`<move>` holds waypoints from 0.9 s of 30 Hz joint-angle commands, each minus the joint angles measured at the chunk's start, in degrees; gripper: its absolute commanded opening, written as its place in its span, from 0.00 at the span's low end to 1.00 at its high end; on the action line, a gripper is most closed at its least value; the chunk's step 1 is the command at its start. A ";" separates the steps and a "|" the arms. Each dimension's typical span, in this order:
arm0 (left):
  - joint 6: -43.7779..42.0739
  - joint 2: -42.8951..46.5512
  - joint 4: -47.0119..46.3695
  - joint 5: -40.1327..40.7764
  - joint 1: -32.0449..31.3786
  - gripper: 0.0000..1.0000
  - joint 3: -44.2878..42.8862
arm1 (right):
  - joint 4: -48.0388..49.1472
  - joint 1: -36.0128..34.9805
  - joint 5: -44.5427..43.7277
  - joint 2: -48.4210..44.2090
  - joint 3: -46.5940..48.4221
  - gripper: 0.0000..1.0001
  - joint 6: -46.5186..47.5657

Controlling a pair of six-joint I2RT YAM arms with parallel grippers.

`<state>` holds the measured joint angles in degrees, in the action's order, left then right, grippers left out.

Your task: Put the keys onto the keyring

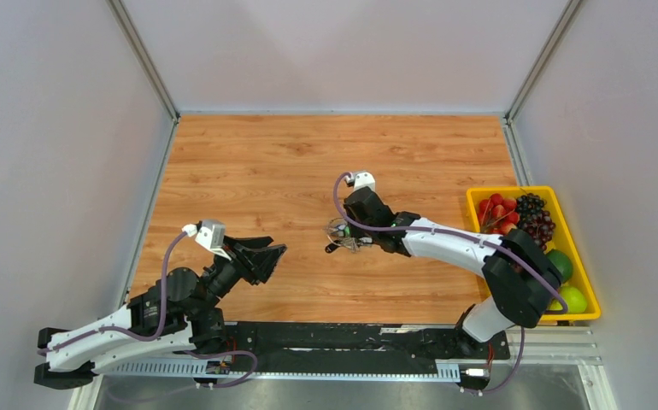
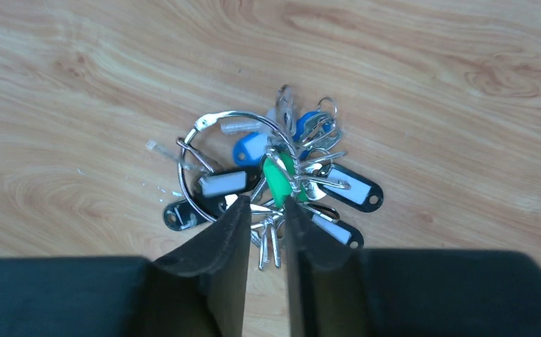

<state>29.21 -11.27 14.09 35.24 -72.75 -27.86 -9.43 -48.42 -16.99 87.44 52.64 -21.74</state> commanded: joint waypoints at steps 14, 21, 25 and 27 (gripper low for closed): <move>-3.46 -3.52 -0.23 4.72 0.02 0.69 -1.95 | 2.49 0.04 1.34 -12.28 0.64 1.00 1.42; -6.74 -8.65 -0.46 5.50 -0.02 0.96 -6.04 | -0.97 -0.18 0.73 -19.22 1.71 1.00 2.37; -8.54 -11.27 -0.70 5.82 -0.02 1.00 -8.58 | -3.30 -0.34 -8.02 -21.70 2.23 1.00 1.91; -9.84 -12.78 -0.64 5.71 -0.01 1.00 -10.14 | -4.04 -0.59 -10.08 -22.83 2.58 1.00 2.54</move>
<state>23.31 -21.63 14.39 40.29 -72.75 -33.91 -11.16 -48.53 -19.64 67.44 52.45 -20.21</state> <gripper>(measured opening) 0.995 0.997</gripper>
